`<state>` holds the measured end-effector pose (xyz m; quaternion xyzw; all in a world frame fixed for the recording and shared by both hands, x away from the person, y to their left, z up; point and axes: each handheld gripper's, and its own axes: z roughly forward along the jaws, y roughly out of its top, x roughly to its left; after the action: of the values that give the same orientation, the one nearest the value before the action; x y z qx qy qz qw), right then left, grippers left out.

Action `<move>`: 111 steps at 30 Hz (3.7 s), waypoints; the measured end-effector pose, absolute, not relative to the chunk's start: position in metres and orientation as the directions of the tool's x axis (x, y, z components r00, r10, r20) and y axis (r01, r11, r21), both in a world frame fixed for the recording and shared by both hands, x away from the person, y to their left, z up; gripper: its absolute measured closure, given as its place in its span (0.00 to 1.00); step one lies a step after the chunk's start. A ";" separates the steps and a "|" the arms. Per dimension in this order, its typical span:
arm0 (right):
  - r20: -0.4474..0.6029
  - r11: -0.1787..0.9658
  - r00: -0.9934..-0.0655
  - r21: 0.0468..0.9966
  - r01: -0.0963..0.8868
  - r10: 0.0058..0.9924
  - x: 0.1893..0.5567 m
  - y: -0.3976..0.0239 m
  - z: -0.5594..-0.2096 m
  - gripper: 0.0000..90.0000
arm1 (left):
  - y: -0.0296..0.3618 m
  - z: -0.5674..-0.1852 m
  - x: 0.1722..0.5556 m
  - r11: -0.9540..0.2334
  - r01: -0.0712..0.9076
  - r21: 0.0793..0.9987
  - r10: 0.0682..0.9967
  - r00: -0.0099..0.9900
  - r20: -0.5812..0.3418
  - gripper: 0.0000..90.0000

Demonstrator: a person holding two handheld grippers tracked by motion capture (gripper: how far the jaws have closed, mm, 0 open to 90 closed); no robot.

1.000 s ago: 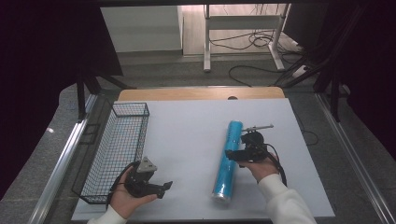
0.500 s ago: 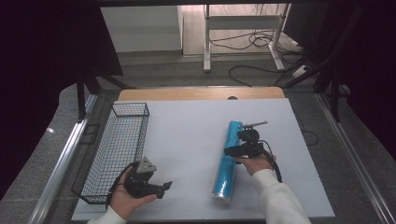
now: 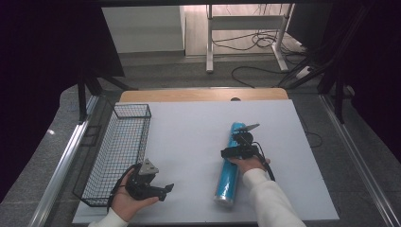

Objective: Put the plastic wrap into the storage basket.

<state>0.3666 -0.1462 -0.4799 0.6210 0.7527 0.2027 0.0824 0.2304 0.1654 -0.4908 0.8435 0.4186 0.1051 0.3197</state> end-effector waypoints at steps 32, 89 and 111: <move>0.403 -0.088 -0.003 0.207 0.974 0.915 0.381 -0.173 -0.493 0.32 | 0.167 -0.491 0.231 -0.442 0.639 0.629 0.775 0.626 -0.092 0.19; 0.730 -0.159 -0.279 0.468 0.869 0.624 0.362 -0.222 -0.438 0.36 | 0.166 -0.493 0.231 -0.439 0.644 0.626 0.783 0.616 -0.084 0.19; 0.774 -0.030 -0.408 0.481 0.876 0.485 0.339 -0.194 -0.436 0.36 | 0.151 -0.457 0.243 -0.255 0.644 0.721 0.598 0.691 -0.406 0.17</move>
<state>0.3390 -0.1938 -0.4362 0.5086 0.6691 0.5062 -0.1933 0.2434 0.1507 -0.4571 0.7918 0.3921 -0.0246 0.4677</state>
